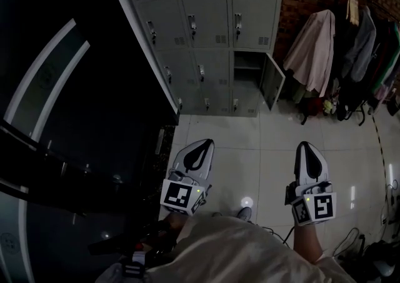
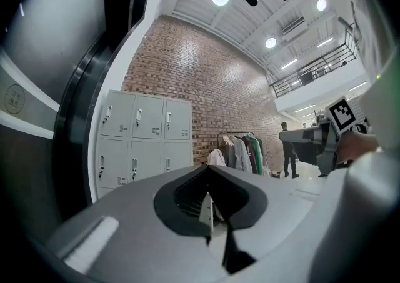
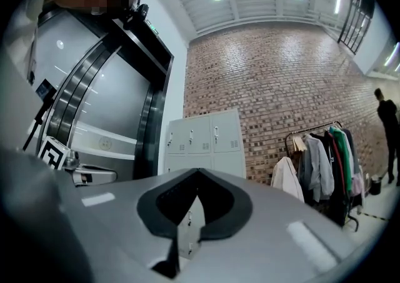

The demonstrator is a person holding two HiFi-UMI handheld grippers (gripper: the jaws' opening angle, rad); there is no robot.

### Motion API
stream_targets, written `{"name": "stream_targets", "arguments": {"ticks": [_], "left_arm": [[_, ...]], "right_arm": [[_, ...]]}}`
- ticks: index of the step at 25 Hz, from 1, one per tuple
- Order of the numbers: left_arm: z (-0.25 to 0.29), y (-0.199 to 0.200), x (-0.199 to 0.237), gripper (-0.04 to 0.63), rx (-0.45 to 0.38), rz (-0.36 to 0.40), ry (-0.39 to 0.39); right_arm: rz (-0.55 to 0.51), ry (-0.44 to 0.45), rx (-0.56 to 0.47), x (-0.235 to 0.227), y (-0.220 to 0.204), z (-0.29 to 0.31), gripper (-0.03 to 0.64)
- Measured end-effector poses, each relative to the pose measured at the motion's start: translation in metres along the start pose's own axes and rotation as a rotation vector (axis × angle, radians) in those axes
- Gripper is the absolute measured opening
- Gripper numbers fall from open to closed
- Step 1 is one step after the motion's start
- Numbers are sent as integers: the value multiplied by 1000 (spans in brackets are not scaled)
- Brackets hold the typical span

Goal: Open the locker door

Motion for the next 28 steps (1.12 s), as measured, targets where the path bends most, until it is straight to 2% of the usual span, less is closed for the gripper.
{"name": "stream_targets", "arguments": {"ticks": [9,24,28], "left_arm": [[-11,-5,6,55,4,-18,-4],[-21,-11,0,55,17,-43,11],[-19,-1,-1,55,-33,-77,-8]], "right_arm": [[12,-28,5,11,-7,-7,0],[10,-16,29,13,-7,-15,0],[14,-10,40,12,-8,-15,0]]}}
Point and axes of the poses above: the fingertips, and each gripper's own axes: z forward along the fingers, x to its left, y out of its top, the point moved 2 cm from there along -z, backward along the fingers, and after that the axes turned 5 degrees about -z, right-handed, at the moved point
